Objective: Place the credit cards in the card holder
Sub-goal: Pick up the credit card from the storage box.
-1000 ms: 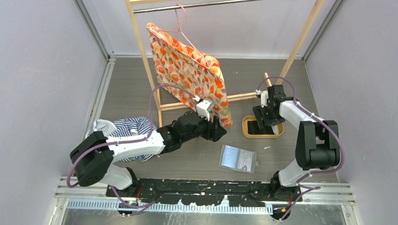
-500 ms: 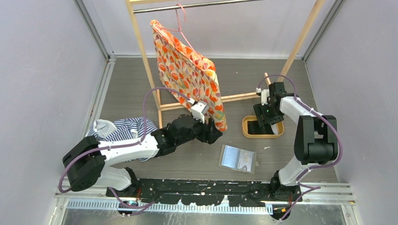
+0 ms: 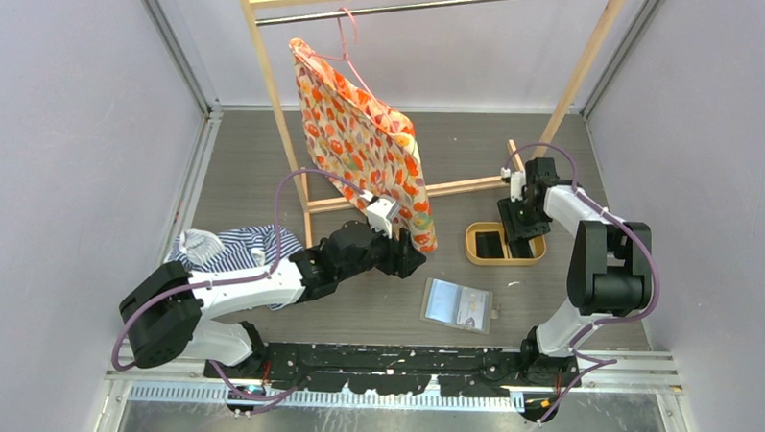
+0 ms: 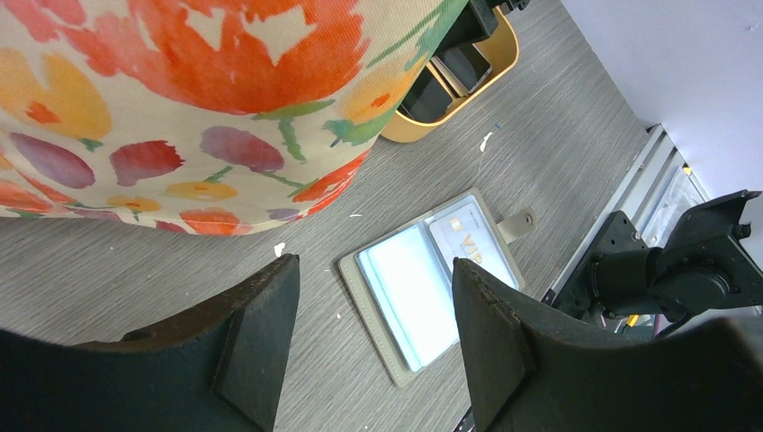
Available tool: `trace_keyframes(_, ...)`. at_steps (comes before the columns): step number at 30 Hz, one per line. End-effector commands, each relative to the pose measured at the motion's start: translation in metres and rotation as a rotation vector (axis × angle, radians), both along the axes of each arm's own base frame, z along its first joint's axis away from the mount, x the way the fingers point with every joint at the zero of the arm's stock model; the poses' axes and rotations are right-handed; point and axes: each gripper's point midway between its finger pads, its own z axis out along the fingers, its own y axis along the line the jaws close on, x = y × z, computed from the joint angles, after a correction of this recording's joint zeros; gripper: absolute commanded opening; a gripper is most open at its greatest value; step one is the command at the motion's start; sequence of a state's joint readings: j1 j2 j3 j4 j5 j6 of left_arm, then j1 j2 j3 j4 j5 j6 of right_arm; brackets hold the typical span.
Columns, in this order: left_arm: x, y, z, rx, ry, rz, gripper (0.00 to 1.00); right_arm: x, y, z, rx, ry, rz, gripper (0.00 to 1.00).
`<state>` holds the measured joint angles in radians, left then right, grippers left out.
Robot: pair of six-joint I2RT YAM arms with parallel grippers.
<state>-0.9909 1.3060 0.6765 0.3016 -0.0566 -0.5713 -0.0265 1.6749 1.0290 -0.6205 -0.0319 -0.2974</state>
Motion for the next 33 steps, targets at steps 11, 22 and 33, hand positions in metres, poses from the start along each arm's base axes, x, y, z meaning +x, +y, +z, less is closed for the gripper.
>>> trace_keyframes(11, 0.0, -0.007, 0.022, -0.077, -0.028, -0.01, 0.64, -0.001, 0.008, 0.025, 0.061, -0.112, -0.003, 0.36)
trace_keyframes(22, 0.0, -0.01, 0.023, -0.084, -0.026, -0.019, 0.64, -0.002, -0.009, 0.011, -0.006, -0.068, -0.052, 0.72)
trace_keyframes(33, -0.001, -0.009, 0.025, -0.09, -0.027, -0.021, 0.64, -0.01, -0.008, -0.014, 0.011, 0.053, -0.056, 0.68)
